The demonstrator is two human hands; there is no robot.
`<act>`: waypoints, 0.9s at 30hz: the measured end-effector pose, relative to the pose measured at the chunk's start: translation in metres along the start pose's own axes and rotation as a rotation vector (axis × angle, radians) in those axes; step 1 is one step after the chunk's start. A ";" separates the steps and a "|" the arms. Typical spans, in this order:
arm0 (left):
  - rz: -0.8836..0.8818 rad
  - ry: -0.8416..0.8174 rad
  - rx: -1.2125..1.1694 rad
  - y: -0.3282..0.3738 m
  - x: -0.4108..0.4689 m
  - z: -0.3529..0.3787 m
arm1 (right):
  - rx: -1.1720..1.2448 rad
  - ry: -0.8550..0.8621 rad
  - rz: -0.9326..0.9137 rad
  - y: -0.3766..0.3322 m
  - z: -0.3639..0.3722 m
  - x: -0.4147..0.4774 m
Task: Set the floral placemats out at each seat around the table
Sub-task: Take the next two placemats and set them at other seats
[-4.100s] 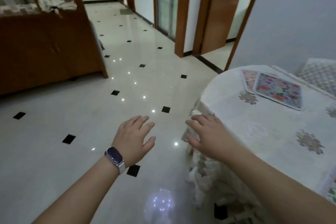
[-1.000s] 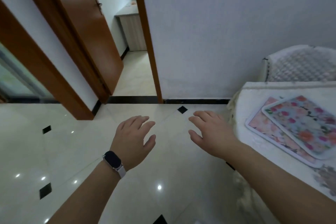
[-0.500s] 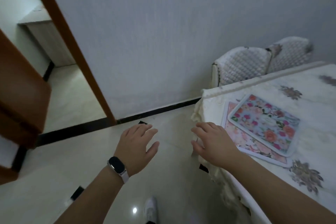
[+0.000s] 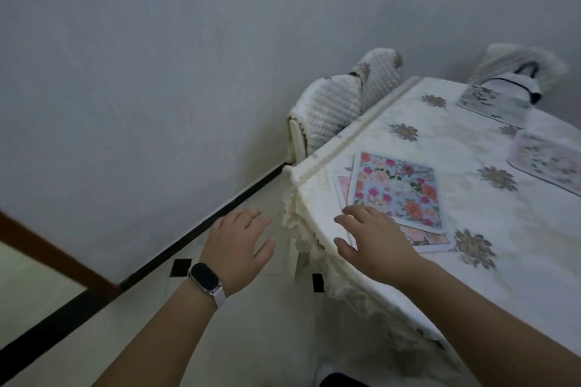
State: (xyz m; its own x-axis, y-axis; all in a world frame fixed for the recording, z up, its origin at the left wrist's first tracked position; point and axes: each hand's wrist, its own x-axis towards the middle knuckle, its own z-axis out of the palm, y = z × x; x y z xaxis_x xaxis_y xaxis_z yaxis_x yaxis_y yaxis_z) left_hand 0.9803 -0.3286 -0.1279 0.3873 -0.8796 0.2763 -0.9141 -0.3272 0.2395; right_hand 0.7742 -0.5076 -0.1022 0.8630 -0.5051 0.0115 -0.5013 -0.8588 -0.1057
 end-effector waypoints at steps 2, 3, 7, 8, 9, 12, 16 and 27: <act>0.038 -0.005 -0.035 0.000 0.020 0.008 | 0.008 0.004 0.055 0.008 0.000 0.003; 0.066 -0.008 -0.043 0.002 0.031 0.012 | 0.009 0.012 0.081 0.014 -0.001 0.006; 0.193 -0.057 -0.051 0.015 0.082 0.032 | 0.031 0.015 0.175 0.041 0.005 0.018; 0.210 -0.075 -0.048 0.018 0.094 0.037 | 0.040 0.013 0.193 0.048 0.007 0.023; 0.225 -0.094 -0.045 0.021 0.105 0.043 | 0.051 0.016 0.209 0.056 0.011 0.027; 0.246 -0.194 -0.061 0.032 0.134 0.068 | 0.090 0.022 0.270 0.084 0.027 0.038; 0.262 -0.331 -0.085 0.048 0.166 0.109 | 0.167 -0.031 0.360 0.131 0.057 0.055; 0.376 -0.325 -0.089 0.092 0.292 0.182 | 0.228 -0.027 0.479 0.260 0.071 0.093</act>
State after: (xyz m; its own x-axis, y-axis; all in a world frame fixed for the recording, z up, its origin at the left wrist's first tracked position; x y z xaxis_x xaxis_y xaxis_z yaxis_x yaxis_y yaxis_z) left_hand 0.9876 -0.6778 -0.1948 -0.0376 -0.9976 0.0584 -0.9638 0.0516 0.2617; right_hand 0.7284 -0.7720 -0.1989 0.5434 -0.8314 -0.1162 -0.8159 -0.4905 -0.3061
